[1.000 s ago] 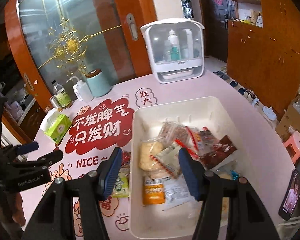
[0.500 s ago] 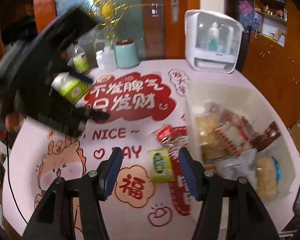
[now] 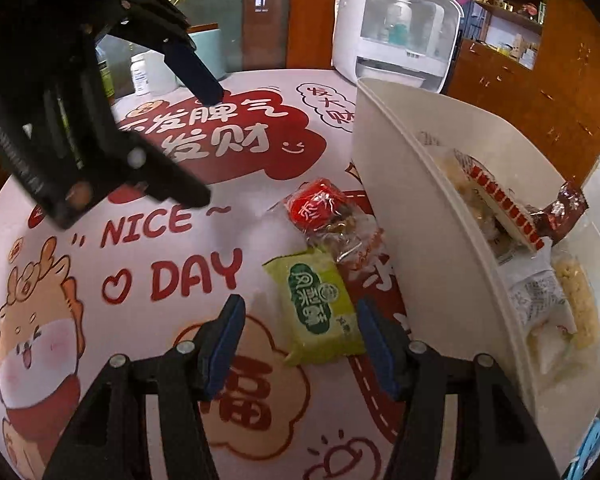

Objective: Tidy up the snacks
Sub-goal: 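Move both tools back over the last two packets on the table, then grasp the green-and-yellow packet with the right tool while the left tool grasps the red candy bag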

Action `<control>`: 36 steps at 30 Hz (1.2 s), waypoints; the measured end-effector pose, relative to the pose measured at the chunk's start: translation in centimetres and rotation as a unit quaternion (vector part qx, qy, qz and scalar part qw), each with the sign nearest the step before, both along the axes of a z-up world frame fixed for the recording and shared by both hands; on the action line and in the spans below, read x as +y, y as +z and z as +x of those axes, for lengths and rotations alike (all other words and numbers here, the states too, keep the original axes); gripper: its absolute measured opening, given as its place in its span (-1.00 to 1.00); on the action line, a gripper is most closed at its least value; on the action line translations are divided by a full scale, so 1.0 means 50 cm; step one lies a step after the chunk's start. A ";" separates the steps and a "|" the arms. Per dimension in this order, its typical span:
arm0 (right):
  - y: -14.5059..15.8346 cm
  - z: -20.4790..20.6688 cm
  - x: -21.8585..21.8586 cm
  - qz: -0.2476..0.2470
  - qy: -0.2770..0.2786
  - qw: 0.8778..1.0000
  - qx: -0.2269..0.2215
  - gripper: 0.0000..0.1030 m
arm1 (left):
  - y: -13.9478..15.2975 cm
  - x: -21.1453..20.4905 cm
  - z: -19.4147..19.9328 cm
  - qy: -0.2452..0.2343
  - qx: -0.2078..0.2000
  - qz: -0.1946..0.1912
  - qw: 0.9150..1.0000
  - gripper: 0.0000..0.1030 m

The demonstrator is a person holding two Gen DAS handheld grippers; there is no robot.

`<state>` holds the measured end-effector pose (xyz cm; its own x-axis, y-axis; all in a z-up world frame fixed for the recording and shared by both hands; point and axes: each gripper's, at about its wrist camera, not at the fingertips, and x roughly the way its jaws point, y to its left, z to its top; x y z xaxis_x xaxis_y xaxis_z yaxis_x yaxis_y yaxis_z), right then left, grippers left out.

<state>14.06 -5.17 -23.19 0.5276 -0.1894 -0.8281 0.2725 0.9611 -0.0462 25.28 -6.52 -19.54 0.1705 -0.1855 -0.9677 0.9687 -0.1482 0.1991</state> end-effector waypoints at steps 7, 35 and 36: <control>-0.031 0.023 -0.015 0.014 -0.011 1.000 0.005 0.12 | -0.035 -0.049 0.024 -0.038 0.033 0.013 0.999 0.59; -0.024 -0.071 -0.033 0.085 -0.012 0.996 -0.019 -0.26 | -0.122 -0.094 -0.075 -0.133 0.063 0.031 0.989 0.09; -0.024 -0.072 -0.033 0.085 -0.012 0.996 -0.017 -0.26 | -0.119 -0.078 -0.078 -0.119 0.073 0.032 0.990 0.08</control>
